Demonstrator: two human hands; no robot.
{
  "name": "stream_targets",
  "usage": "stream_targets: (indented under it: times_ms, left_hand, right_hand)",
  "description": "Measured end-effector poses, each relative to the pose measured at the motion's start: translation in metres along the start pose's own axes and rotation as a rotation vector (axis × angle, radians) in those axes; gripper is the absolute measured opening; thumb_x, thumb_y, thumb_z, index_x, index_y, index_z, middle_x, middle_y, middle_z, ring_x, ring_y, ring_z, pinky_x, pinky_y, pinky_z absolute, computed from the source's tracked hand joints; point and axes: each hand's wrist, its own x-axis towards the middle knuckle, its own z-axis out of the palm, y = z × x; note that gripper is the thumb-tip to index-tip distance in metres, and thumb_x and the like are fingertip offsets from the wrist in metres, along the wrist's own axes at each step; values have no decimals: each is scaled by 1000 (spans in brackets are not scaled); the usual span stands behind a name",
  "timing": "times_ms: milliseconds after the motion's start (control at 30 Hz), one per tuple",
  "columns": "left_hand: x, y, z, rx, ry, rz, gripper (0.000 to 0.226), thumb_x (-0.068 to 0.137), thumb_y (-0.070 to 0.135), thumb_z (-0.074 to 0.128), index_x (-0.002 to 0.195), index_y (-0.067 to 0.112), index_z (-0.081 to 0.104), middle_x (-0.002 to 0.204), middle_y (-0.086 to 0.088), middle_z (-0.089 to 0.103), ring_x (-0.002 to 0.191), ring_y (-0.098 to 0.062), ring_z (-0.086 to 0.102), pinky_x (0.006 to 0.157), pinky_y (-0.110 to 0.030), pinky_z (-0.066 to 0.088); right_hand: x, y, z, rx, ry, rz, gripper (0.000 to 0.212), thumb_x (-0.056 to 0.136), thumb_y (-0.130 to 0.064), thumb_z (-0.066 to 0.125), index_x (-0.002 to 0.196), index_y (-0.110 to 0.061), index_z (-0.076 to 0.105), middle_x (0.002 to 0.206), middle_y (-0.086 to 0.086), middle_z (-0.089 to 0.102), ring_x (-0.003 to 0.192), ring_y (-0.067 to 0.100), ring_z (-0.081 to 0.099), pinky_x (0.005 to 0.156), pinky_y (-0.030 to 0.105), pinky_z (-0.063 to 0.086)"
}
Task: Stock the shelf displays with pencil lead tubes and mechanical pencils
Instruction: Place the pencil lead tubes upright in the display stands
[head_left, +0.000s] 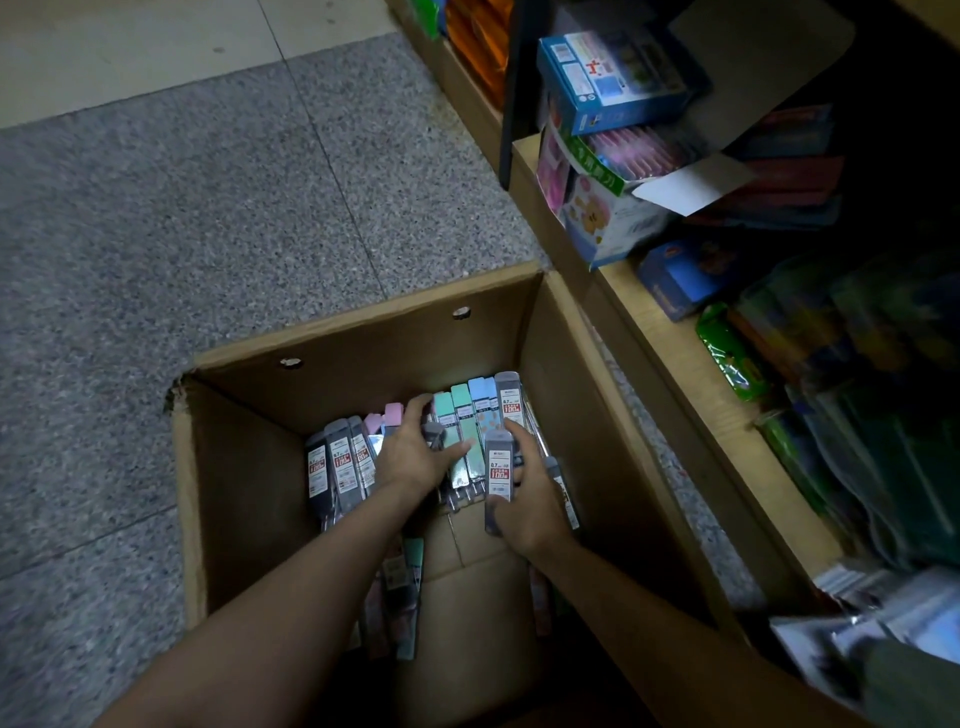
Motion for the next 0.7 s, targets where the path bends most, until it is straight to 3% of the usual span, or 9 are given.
stream_targets:
  times_ms: [100, 233, 333, 467, 533, 633, 700]
  left_hand:
    - [3, -3, -5, 62, -102, 13, 88, 70, 36, 85, 144, 33, 37, 131, 2, 59, 116, -23, 59, 92, -34, 50]
    - [4, -3, -10, 132, -194, 58, 83, 67, 31, 88, 138, 33, 45, 124, -3, 64, 113, -25, 58, 93, -40, 50]
    - [-1, -1, -12, 88, -155, 123, 73, 64, 24, 89, 124, 29, 48, 111, 1, 64, 103, -23, 61, 84, -39, 52]
    - [-12, -1, -16, 33, -110, 225, 72, 65, 20, 89, 120, 30, 43, 117, 2, 63, 102, -18, 60, 83, -39, 52]
    - [-20, -2, -19, 6, -100, 229, 66, 74, 20, 83, 124, 31, 41, 113, 4, 67, 99, -16, 63, 83, -36, 53]
    - [-32, 1, -30, -54, -70, 254, 46, 86, 18, 72, 123, 26, 46, 106, 3, 69, 97, -18, 65, 84, -38, 53]
    - [-40, 12, -44, -75, -97, 311, 37, 88, 16, 68, 119, 24, 49, 104, 2, 67, 98, -20, 64, 85, -40, 52]
  right_hand:
    - [2, 0, 5, 2, -14, 13, 78, 87, 13, 56, 146, -31, 32, 128, 12, 62, 116, 24, 60, 98, 44, 51]
    - [2, 2, 9, 8, -6, 24, 74, 88, 9, 58, 147, -28, 33, 130, 9, 61, 118, 18, 60, 98, 42, 51]
    - [4, 3, 10, 12, 2, 24, 69, 90, 3, 60, 146, -28, 35, 131, 7, 60, 117, 18, 60, 98, 43, 51]
    - [3, 1, 6, 24, -13, 25, 66, 92, 2, 59, 146, -28, 34, 130, 5, 59, 115, 17, 60, 96, 42, 53]
    - [1, -2, 3, 16, -9, 17, 67, 90, 3, 60, 144, -28, 35, 121, 1, 62, 111, 12, 62, 91, 35, 56]
    - [-7, -13, -7, 10, -15, -27, 73, 83, 12, 64, 133, -34, 37, 98, -16, 62, 89, -9, 65, 69, 10, 53]
    - [-13, -26, -15, -26, 8, -63, 77, 79, 9, 68, 125, -45, 36, 98, -14, 64, 90, -5, 66, 68, 12, 53]
